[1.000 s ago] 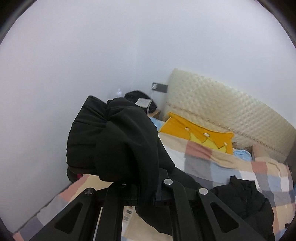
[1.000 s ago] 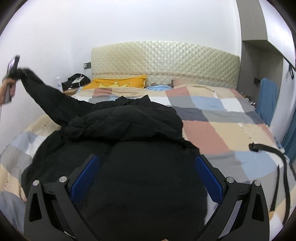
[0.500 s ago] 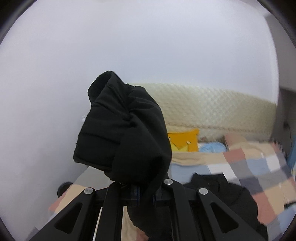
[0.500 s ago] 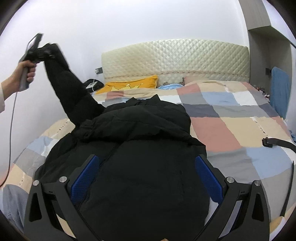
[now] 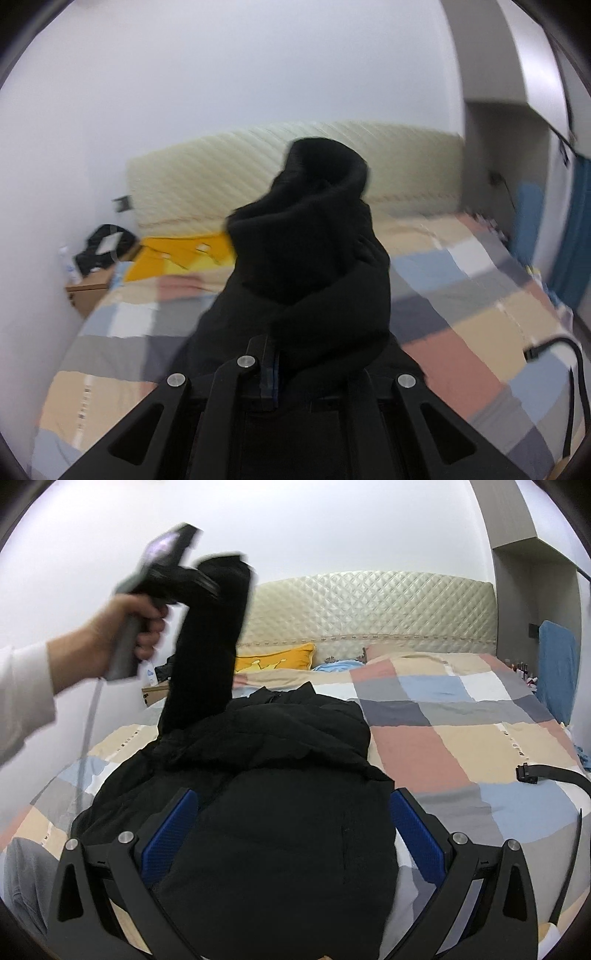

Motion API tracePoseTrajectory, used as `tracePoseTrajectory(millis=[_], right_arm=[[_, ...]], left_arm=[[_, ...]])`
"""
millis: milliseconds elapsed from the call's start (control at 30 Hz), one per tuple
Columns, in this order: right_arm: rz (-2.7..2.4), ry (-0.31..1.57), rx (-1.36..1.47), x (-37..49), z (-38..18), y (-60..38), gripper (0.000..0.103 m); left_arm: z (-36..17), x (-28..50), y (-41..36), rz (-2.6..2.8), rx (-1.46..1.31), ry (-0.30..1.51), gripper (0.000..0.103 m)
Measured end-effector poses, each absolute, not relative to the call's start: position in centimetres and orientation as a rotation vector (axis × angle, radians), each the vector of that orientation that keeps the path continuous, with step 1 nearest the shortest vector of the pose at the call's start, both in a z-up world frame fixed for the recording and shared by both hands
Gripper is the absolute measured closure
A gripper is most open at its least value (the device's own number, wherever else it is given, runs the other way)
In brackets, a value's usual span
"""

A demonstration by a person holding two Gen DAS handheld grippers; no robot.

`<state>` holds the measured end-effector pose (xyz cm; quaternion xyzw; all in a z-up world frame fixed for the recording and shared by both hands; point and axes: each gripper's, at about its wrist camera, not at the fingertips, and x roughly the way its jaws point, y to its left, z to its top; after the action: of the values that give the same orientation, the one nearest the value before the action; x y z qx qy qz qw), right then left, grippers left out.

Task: Fold large clothes
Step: 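Lift the held sleeve and fold it across the jacket body, open left gripper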

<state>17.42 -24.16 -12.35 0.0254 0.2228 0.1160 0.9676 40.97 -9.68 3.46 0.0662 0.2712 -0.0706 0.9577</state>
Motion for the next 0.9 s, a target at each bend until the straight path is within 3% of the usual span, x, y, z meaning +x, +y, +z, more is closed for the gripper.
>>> tracePoseTrajectory(millis=[233, 533, 900], right_arm=[[0.233, 0.489, 0.095, 18.2, -13.9, -26.0, 0.000], [0.267, 0.497, 0.177, 19.5, -15.2, -27.5, 0.000], [0.304, 0.523, 0.224, 20.9, -16.4, -27.9, 0.000]], left_arm=[[-5.5, 42.4, -18.7, -0.253, 0.146, 0.666, 0.095], [-18.2, 44.4, -23.6, -0.224, 0.183, 0.813, 0.094], [-20.4, 44.3, -24.6, -0.124, 0.242, 0.773, 0.088]])
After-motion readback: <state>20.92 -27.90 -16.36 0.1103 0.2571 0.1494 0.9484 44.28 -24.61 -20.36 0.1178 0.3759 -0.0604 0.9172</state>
